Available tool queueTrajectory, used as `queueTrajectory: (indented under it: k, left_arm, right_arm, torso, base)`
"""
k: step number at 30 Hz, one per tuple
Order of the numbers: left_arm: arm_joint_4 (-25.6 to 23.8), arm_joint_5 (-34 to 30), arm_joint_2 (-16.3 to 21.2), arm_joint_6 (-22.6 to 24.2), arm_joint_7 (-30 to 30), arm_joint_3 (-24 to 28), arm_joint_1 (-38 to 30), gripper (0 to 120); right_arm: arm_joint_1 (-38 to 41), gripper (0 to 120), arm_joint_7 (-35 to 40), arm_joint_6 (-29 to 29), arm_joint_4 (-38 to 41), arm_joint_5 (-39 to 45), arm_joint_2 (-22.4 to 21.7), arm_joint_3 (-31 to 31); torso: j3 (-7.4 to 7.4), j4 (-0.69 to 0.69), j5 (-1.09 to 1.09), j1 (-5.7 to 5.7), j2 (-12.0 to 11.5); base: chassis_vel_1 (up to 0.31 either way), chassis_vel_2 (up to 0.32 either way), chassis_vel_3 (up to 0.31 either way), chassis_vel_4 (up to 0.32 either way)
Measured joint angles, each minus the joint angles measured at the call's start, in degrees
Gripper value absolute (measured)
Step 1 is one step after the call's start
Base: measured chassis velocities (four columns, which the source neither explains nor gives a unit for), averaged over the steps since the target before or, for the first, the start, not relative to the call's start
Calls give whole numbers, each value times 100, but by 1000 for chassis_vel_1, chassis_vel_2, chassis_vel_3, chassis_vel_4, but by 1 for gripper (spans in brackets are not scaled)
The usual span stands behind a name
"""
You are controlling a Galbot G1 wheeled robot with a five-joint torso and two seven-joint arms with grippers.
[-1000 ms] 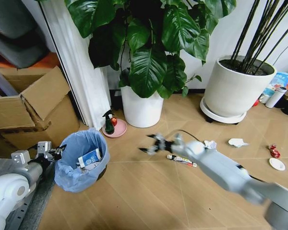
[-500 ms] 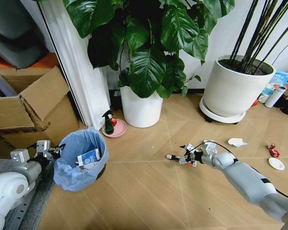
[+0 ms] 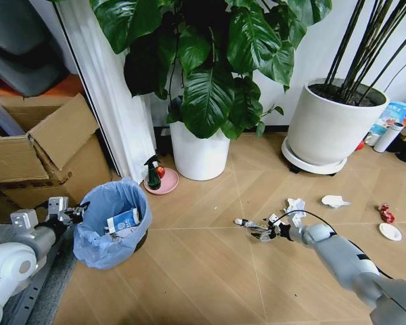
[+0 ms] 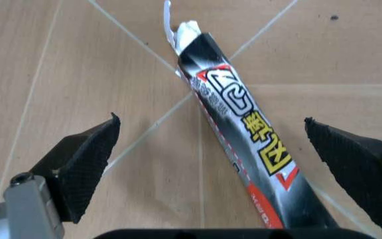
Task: Pick up the trash bin and place the garbage on the floor into it.
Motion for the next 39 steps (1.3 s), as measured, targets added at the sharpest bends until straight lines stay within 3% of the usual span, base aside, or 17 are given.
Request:
queueTrajectory:
  k: [18,39]
  left_arm:
    - [55,-23,2,7,-15,167,-163,0]
    - [87,-73,5,7,-17,135,-213,0]
  right_arm:
    - [134,96,240,-52,-459,-232,119,108]
    - [53,19,422,-231,-580,-254,81,86]
  torso:
    - [0,-1,-1,0,0]
    - [-1,1,-1,0,0]
  base:
    - [0,0,0,0]
    - [0,0,0,0]
